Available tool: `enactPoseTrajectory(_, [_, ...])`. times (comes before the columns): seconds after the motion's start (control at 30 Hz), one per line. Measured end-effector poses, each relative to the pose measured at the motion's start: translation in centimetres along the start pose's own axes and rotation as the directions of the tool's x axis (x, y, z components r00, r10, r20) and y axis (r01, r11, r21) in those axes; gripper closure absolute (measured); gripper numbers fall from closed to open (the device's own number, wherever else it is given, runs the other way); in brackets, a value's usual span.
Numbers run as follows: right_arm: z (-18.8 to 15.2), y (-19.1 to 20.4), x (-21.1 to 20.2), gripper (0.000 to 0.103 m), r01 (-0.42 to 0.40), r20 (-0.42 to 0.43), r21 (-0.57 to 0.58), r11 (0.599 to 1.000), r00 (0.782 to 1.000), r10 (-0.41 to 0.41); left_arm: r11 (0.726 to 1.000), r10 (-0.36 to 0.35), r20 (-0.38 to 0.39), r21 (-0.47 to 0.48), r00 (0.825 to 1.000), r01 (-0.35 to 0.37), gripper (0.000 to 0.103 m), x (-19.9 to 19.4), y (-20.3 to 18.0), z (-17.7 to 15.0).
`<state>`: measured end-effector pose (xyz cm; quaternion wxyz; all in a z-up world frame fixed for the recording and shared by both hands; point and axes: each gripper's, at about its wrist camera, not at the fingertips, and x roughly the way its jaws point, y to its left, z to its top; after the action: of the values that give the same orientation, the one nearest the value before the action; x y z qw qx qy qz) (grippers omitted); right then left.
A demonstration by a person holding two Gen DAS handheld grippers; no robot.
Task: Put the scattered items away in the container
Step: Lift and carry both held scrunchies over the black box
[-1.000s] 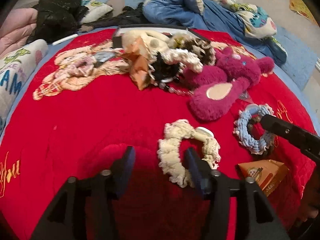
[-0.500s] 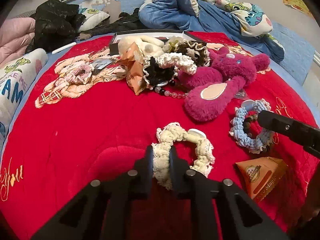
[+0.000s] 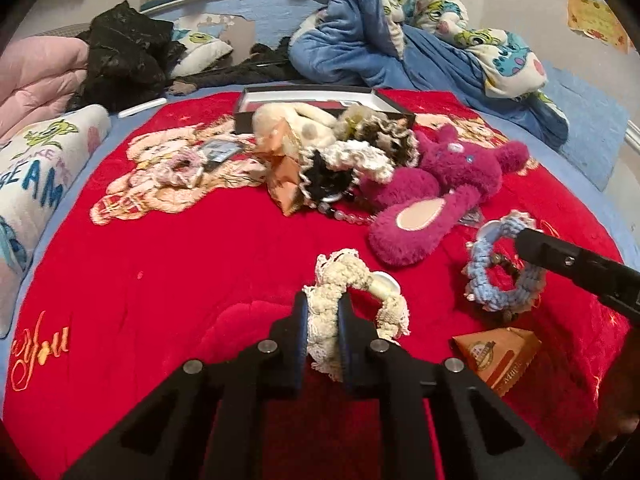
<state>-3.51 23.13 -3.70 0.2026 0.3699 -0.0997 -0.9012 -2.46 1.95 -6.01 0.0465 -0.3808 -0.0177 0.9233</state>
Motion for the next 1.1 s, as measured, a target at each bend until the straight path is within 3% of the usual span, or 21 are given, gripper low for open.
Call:
enactPoseTrajectory(0.1, [0.1,0.4,-0.5,0.091,0.003,0.029,-0.022,1.0,1.0,-0.002,0.998,0.057,0.025,-0.024,0.998,-0.056,0.089,-0.4,0.6,0.1])
enactPoseTrajectory(0.23, [0.1,1.3,-1.0,0.091,0.028,0.069,-0.06,0.998,0.997,-0.023,0.999,-0.016,0.048,-0.039,0.999,0.018,0.089,-1.2,1.1,0.3])
enactPoseTrajectory(0.37, [0.0,1.6,-1.0,0.091,0.037,0.084,-0.073,0.997,0.996,-0.031,0.999,-0.041,0.078,-0.012,0.996,0.042,0.089,-2.0,0.4,0.5])
enactPoseTrajectory(0.93, [0.2,2.1,-1.5,0.091,0.023,0.104,-0.081,0.996,0.995,-0.014,0.999,-0.041,0.099,-0.02,0.994,0.043,0.089,-2.5,0.1,0.8])
enactPoseTrajectory(1.1, [0.2,2.8,-1.5,0.091,0.052,0.137,-0.08,0.995,0.99,-0.041,1.0,-0.02,0.097,-0.021,0.995,0.023,0.089,-2.7,-0.3,1.5])
